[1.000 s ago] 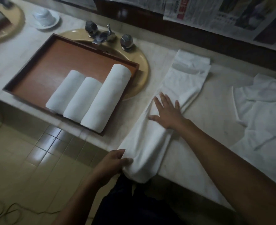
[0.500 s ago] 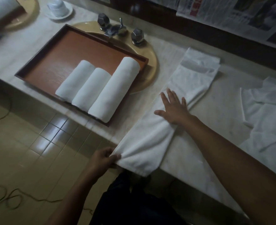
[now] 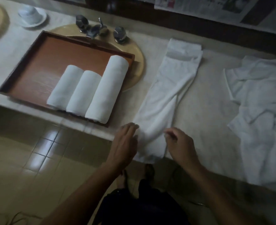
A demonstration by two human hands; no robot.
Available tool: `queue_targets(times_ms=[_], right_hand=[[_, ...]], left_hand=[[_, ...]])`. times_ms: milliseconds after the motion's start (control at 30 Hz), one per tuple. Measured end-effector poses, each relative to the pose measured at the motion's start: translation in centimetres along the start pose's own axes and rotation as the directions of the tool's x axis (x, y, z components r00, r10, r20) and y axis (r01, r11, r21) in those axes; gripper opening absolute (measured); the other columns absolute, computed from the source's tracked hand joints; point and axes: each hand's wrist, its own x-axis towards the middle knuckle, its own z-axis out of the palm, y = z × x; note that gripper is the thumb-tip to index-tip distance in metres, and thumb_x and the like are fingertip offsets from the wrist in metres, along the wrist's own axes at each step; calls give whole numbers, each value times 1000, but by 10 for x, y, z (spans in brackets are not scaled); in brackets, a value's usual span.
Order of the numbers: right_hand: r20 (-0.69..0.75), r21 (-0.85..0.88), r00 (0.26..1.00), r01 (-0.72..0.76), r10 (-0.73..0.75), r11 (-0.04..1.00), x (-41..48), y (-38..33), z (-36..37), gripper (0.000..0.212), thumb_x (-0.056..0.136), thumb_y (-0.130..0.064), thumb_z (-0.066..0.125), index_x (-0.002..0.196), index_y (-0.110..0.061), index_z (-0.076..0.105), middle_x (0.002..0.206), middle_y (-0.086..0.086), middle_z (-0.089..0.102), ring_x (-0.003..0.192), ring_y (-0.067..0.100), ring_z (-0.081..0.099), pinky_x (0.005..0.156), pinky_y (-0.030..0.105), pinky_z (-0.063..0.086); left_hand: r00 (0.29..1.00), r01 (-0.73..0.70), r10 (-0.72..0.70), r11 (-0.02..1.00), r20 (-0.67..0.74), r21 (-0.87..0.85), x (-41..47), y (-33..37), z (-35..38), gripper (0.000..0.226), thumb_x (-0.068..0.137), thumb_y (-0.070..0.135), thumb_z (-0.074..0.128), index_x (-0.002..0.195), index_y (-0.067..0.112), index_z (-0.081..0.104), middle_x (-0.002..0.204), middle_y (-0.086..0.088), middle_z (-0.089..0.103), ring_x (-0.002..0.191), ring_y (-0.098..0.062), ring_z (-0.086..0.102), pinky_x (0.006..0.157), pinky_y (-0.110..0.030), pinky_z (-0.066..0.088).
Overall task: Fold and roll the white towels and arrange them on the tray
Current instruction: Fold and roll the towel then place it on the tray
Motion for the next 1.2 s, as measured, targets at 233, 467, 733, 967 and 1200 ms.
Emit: queue_targets(times_ms=[233,467,733,967,1200], right_hand=[[385,101,806,-521,450,847,-84,43,69,24,95,-28,72,114,-13,67,110,3,71,103,14,65,78,19,49],[215,587,847,-510,486,629,-73,39,100,37,87,-29,83,117,-12,72,107,2,77,94,14,72,75,27,55],[182,632,847,-489,499,601,-116,33,94,8,92,-24,77,93,-18,71,82,-5,78,80,8,74,68,25,54],[-431,362,758,-351,489,864,-98,27,71,22,87,-14,75,92,-26,57,84,-6,63,85,22,66,77,41,56],[-329,-312,944,-92,-17,946,-42,7,50,54,100,-24,60,152,-18,43,160,8,40,149,26,33,119,47,32]], left_hand=[[883,-432,386,891,266,141,27,-37,40,55,109,29,34,160,10,32,169,-10,23,158,-25,16,126,-49,23],[869,-483,448,860,209,166,25,-38,43,56,110,35,34,158,8,35,167,-10,28,156,-26,22,126,-46,22],[881,-444,390,876,267,188,23,-32,42,59,110,38,26,158,6,34,167,-12,26,157,-28,21,125,-47,20],[881,-413,339,891,329,187,8,-7,30,49,104,28,41,148,7,46,158,-16,41,146,-36,37,114,-50,39],[918,-342,296,927,263,151,11,17,29,49,102,23,49,150,14,44,152,-12,46,138,-32,44,106,-46,39]])
